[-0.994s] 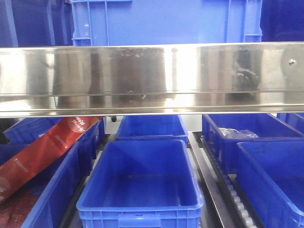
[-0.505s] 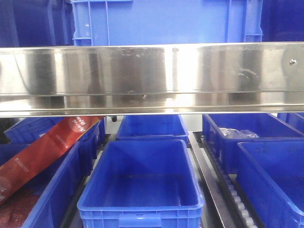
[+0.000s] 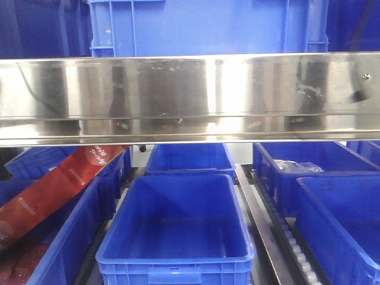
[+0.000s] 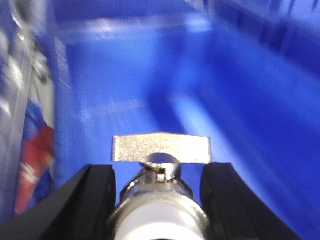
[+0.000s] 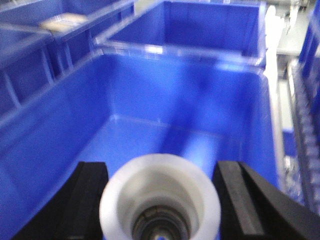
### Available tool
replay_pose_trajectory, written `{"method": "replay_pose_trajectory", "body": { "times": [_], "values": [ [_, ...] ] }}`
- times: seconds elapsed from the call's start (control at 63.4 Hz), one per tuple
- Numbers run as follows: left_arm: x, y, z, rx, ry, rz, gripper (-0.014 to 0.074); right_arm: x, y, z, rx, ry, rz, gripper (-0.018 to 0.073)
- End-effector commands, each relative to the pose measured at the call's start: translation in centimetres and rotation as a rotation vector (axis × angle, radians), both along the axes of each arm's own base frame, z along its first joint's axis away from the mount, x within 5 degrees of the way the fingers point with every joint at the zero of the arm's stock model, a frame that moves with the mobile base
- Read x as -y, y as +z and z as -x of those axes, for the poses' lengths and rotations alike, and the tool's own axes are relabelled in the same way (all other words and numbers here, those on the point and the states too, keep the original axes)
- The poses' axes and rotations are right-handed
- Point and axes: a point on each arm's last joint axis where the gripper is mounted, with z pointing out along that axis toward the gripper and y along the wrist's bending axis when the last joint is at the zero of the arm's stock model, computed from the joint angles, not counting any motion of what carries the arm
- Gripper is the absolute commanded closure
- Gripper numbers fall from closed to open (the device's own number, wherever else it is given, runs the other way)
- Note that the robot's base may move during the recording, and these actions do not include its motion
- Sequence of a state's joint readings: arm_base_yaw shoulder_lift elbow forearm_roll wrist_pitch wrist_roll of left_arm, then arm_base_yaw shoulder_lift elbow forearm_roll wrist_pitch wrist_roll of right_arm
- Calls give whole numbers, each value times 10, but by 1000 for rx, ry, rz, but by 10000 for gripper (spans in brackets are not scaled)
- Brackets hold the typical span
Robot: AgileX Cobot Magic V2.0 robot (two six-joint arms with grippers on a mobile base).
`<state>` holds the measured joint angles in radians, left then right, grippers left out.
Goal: Place valve from conveyor to right shelf box
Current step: 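Lower both valves into the blue bin and open both grippers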
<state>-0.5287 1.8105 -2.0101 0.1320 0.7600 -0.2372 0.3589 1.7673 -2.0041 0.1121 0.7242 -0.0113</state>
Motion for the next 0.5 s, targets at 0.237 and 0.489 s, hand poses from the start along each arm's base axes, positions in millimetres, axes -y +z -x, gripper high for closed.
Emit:
{"method": "replay_pose_trajectory", "body": {
  "times": [0.237,0.489],
  "values": [
    [18,-25,-19,-41,-21,42,631,-7,-13,-18,11,-2,-5,673],
    [19,-23,-21,-8,-24,56,226,-7,-13,-18,13,-2,-6,149]
  ]
}}
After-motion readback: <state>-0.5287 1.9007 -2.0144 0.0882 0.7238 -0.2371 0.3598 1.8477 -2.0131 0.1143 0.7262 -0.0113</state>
